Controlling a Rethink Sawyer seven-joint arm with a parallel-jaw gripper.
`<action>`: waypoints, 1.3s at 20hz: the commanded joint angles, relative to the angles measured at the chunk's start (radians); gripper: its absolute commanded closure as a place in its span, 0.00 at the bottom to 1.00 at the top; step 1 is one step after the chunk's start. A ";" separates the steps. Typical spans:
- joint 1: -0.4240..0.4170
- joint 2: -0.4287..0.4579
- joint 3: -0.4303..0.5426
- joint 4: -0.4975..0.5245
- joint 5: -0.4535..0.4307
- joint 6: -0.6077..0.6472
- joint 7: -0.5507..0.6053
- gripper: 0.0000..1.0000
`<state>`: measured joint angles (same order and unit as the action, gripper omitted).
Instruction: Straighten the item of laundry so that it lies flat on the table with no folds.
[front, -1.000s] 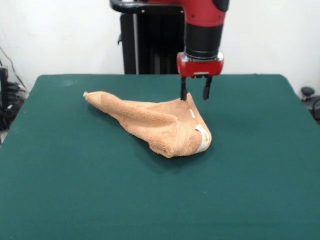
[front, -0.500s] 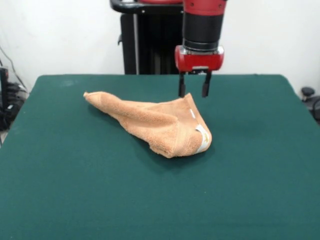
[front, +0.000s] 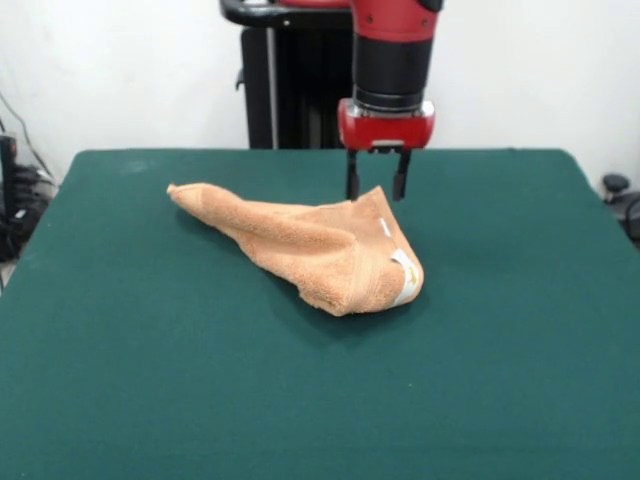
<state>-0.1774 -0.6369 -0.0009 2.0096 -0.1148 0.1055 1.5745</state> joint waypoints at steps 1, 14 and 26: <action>0.005 0.129 0.066 -0.089 -0.034 -0.070 0.120 0.00; 0.045 0.154 0.040 -0.086 -0.018 -0.114 0.156 0.00; 0.090 0.127 0.017 -0.056 0.000 -0.125 0.180 0.00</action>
<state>-0.1334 -0.4974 -0.0064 1.9715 -0.1192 0.0293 1.5745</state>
